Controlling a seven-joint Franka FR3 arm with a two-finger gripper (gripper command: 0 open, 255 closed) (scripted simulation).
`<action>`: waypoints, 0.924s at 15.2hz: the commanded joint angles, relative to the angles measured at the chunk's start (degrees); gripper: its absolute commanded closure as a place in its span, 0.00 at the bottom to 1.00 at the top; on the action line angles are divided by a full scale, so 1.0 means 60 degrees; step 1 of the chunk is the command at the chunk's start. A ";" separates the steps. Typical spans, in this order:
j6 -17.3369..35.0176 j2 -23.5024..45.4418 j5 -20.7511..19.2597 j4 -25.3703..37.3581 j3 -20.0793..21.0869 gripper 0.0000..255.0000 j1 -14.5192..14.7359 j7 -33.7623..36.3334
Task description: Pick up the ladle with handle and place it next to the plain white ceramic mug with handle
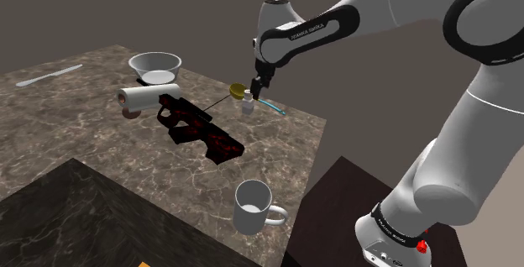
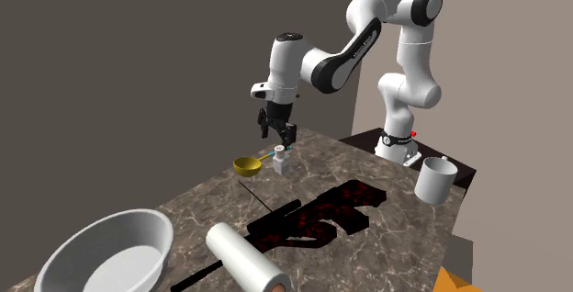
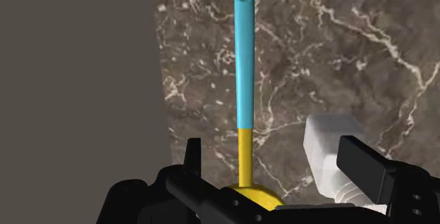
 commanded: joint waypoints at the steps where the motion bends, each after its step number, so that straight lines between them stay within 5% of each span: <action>1: 0.0192 0.0841 -0.0027 0.0765 0.0020 0.00 0.0004 -0.0166; 14: 0.1043 0.1810 -0.0072 0.0959 -0.0075 0.00 0.0006 -0.0222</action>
